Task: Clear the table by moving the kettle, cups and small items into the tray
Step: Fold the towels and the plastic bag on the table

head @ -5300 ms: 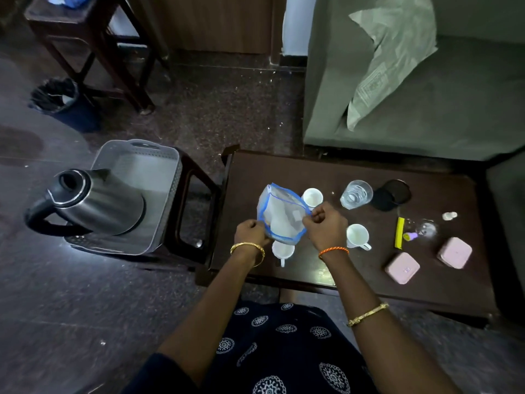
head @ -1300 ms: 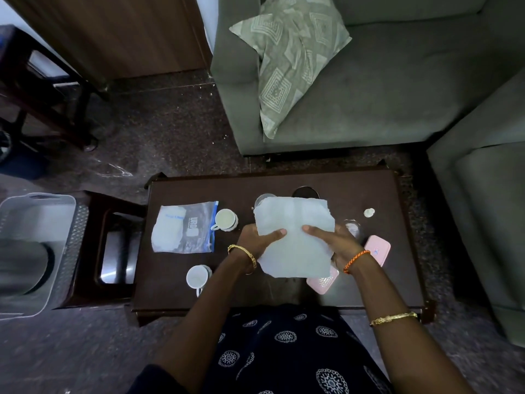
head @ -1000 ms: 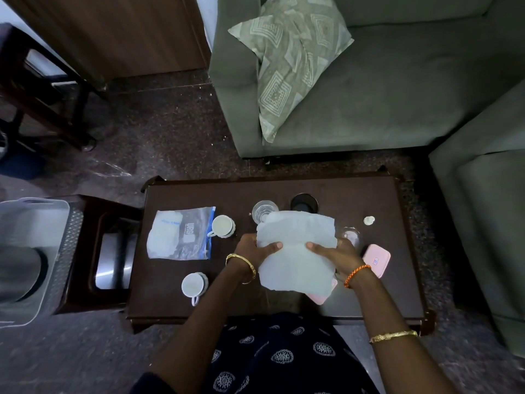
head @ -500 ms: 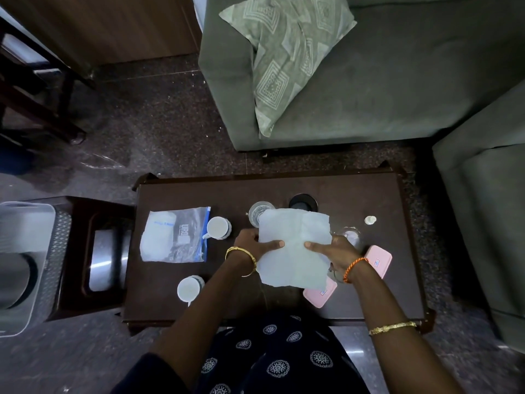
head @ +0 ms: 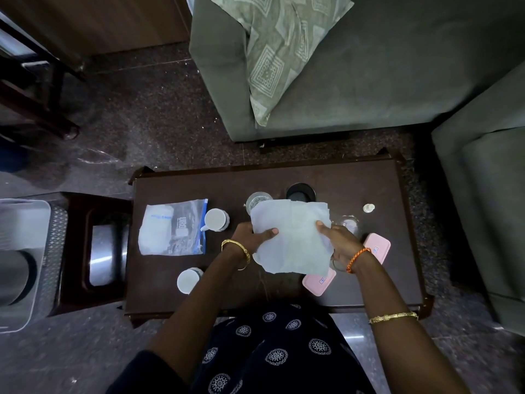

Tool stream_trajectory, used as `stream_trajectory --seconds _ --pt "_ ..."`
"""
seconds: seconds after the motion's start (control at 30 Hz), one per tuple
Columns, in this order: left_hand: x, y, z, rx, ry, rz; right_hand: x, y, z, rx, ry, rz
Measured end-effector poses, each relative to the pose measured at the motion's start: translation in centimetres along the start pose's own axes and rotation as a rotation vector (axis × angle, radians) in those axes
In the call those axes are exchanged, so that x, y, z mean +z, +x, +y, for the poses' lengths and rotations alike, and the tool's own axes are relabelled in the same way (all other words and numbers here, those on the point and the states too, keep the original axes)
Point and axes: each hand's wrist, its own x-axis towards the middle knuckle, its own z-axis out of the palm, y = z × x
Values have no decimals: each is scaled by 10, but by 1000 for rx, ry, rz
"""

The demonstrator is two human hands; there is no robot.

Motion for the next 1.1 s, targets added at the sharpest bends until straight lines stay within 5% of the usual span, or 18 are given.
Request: stream_trajectory --seconds 0.2,0.43,0.63,0.8,1.1 --pt "2 -9 3 45 -62 -3 2 -14 -1 -64 10 -49" --pt "16 -17 1 103 7 177 26 -30 0 -368 -141 164" --pt "26 -27 0 173 1 269 39 -34 8 -435 -150 305" --pt "26 -32 -3 202 24 316 43 -43 8 -733 -240 323" --pt "33 -54 6 411 211 441 82 -51 -1 -698 -473 274"
